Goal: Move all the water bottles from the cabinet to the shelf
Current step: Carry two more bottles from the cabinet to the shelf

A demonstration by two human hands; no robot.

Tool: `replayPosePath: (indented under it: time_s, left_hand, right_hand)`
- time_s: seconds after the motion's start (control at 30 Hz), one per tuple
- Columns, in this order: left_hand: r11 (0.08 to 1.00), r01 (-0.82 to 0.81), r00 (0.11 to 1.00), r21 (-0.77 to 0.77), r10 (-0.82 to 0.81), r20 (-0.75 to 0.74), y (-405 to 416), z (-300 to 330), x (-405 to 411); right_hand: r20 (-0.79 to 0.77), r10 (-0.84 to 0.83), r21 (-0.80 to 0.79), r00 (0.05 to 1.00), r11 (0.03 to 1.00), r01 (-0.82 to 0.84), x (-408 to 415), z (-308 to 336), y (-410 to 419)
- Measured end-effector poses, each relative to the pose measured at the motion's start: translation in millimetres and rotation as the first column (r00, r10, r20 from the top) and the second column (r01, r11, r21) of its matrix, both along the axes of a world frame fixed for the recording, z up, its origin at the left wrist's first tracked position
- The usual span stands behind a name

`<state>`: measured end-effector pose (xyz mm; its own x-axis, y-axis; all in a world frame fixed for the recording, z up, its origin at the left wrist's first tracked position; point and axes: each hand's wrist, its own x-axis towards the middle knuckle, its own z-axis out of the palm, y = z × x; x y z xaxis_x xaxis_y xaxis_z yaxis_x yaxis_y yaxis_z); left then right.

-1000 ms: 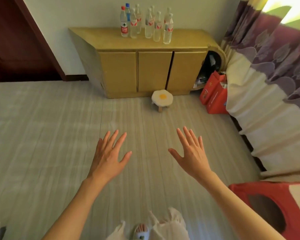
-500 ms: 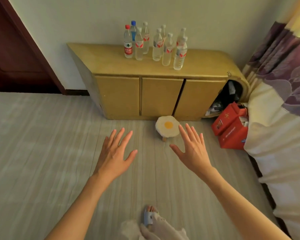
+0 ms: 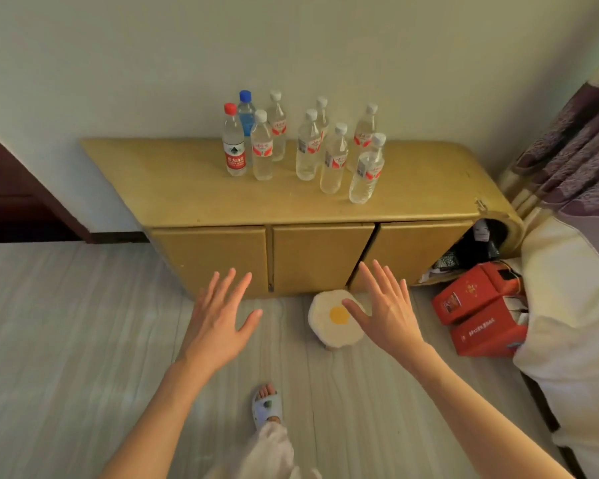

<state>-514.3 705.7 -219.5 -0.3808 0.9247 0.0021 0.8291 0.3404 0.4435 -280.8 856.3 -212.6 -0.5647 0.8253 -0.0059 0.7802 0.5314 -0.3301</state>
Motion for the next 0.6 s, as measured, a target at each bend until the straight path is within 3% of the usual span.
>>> replayPosePath:
  time_s: [0.2,0.47,0.6]
  left_hand:
    - [0.996,0.094,0.995,-0.004,-0.094,-0.043,125,19,-71]
    - [0.973,0.227,0.974,-0.041,-0.226,0.023,248,-3,-94]
    - [0.963,0.268,0.963,-0.034,-0.267,0.035,319,5,-105]
  right_hand:
    - [-0.099,-0.104,0.02,0.99,0.994,0.106,-64,17,98]
    - [-0.042,-0.216,-0.034,0.976,0.976,0.214,-92,1,212]
    - [-0.196,-0.283,-0.066,0.939,0.959,0.275,-109,10,286]
